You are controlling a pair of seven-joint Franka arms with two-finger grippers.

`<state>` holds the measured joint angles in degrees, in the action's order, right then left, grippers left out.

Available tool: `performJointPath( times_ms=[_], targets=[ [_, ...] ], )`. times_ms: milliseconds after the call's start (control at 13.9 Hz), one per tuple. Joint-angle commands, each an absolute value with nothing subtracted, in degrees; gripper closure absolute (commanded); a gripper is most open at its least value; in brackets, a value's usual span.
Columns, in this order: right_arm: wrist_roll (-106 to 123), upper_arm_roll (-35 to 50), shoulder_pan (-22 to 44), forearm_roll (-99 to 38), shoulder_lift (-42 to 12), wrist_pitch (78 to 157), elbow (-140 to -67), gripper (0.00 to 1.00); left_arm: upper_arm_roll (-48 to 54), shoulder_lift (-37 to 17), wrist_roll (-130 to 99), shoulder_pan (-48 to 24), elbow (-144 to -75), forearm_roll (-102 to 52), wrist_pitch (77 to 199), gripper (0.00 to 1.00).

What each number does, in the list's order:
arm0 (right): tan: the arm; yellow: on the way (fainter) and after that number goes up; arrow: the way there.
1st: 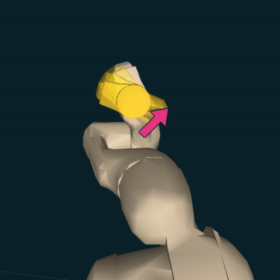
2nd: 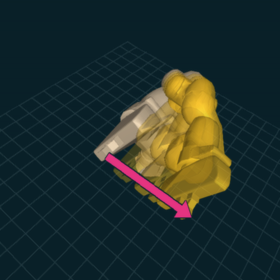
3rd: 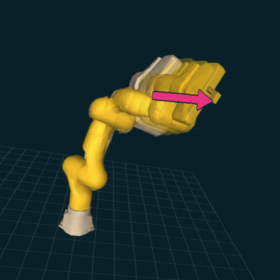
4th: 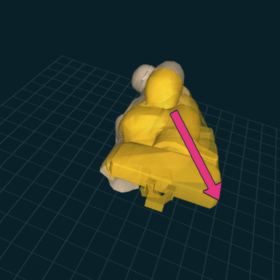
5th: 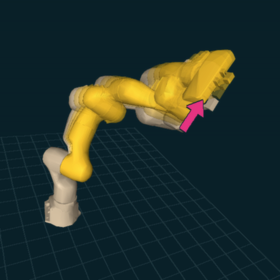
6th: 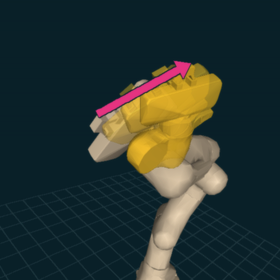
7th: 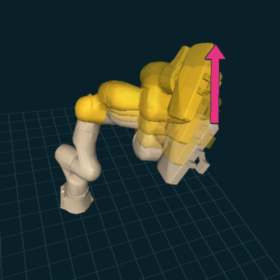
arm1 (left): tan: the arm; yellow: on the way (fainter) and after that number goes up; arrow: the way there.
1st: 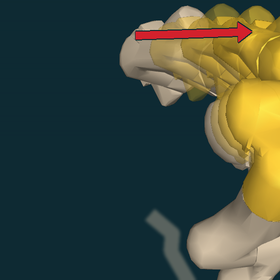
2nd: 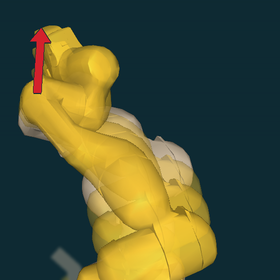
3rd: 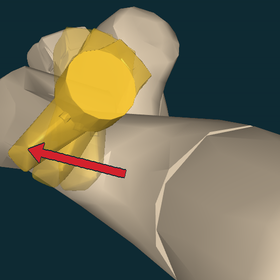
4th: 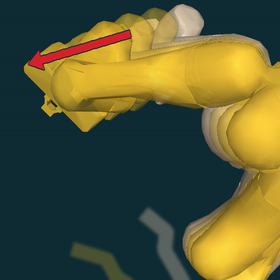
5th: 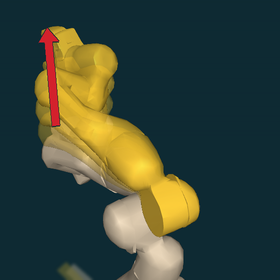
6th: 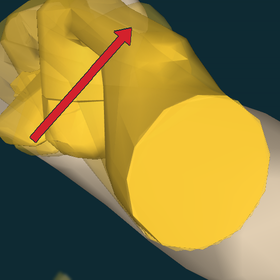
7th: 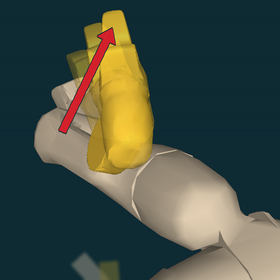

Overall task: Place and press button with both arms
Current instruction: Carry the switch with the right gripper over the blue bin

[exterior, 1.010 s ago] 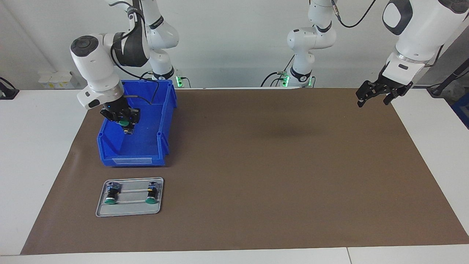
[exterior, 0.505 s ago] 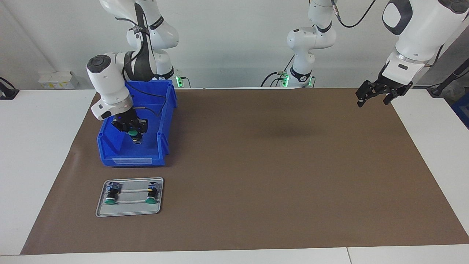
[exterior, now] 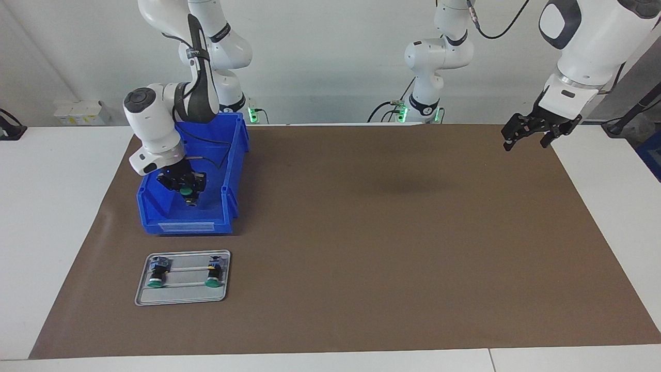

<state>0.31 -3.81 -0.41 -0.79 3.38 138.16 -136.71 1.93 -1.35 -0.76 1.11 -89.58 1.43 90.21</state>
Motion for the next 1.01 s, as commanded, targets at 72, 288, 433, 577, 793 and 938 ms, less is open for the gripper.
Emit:
performJointPath(
  times_ms=[72,288,433,577,793,938],
  targets=[
    [2.2,-3.1,-1.2,-2.3,4.0,142.8,-140.7,1.00,2.0,0.4,-1.4,1.2,-91.6,1.6,90.5,0.00],
    [2.3,-3.1,-0.5,-4.9,3.9,142.9,-141.0,1.00,2.0,0.4,-1.4,1.2,-91.6,1.7,90.5,0.00],
    [2.3,-3.1,-0.6,-5.0,3.4,142.9,-141.0,0.73,2.0,0.4,-1.4,1.2,-91.6,1.6,90.5,0.00],
    [2.2,-3.1,-0.7,-5.1,3.2,142.9,-141.0,0.05,2.0,0.4,-1.4,1.2,-91.6,1.7,90.5,0.00],
    [2.2,-3.1,-0.7,-5.1,3.2,142.9,-140.9,0.00,2.0,0.4,-1.4,1.3,-91.6,1.7,90.5,0.00],
    [2.2,-3.1,-0.7,-5.1,3.2,142.9,-140.8,0.00,2.0,0.4,-1.4,1.3,-91.6,1.6,90.5,0.00]
  ],
)
